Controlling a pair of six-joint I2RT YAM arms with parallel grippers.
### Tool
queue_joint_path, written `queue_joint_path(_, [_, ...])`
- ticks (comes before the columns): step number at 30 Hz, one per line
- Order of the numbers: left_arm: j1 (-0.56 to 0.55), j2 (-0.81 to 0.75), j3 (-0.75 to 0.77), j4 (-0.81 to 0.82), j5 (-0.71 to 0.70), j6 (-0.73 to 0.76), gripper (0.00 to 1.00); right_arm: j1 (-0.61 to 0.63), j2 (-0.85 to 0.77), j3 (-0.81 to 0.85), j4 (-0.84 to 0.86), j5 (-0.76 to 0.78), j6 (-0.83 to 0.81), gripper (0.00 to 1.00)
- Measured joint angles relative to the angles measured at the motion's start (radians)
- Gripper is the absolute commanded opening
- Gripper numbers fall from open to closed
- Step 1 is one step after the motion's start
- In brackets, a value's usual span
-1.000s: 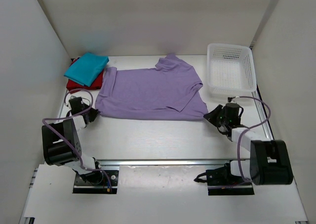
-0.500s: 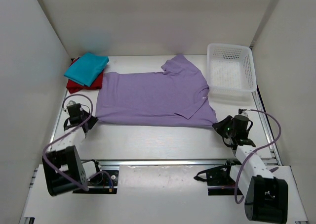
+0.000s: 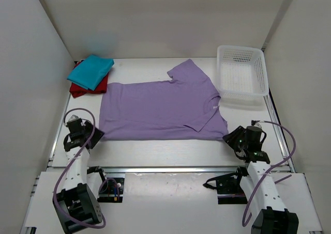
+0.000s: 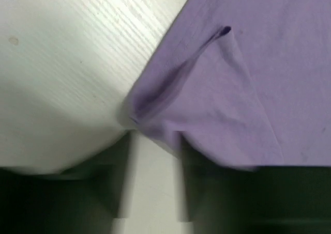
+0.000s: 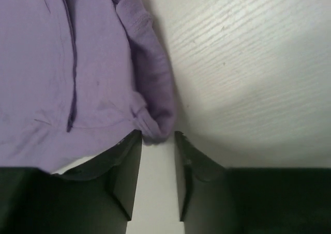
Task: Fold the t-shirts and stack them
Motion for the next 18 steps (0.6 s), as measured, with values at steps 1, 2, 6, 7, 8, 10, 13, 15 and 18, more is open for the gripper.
queue_joint_path(1, [0.004,0.000,0.000,-0.013,0.002,0.005,0.90,0.000,-0.002,0.007,-0.013,0.003,0.003,0.48])
queue_joint_path(2, [0.004,0.000,0.000,-0.022,0.009,0.002,0.99,0.000,-0.002,0.016,-0.022,0.007,-0.004,0.54])
queue_joint_path(6, [0.027,-0.005,0.021,-0.058,0.025,0.013,0.99,0.003,0.007,0.092,-0.062,0.017,-0.041,0.47])
queue_joint_path(7, [0.024,-0.006,0.043,-0.068,0.019,0.015,0.98,0.009,0.008,0.116,-0.061,0.016,-0.050,0.40])
queue_joint_path(8, [0.002,-0.007,0.068,-0.065,0.004,0.014,0.89,0.016,0.016,0.135,-0.051,0.008,-0.055,0.35])
queue_joint_path(10, [-0.088,-0.016,0.112,-0.019,-0.011,0.005,0.79,0.062,0.043,0.167,-0.011,-0.005,-0.056,0.13])
queue_joint_path(13, [-0.277,-0.027,0.121,0.092,-0.032,-0.032,0.64,0.223,0.128,0.185,0.084,0.014,-0.047,0.00])
queue_joint_path(15, [-0.418,-0.011,0.111,0.166,-0.037,-0.055,0.61,0.340,0.216,0.192,0.138,0.049,-0.042,0.04])
queue_joint_path(18, [-0.566,0.056,0.086,0.277,-0.037,-0.076,0.62,0.430,0.359,0.195,0.206,0.067,-0.039,0.18])
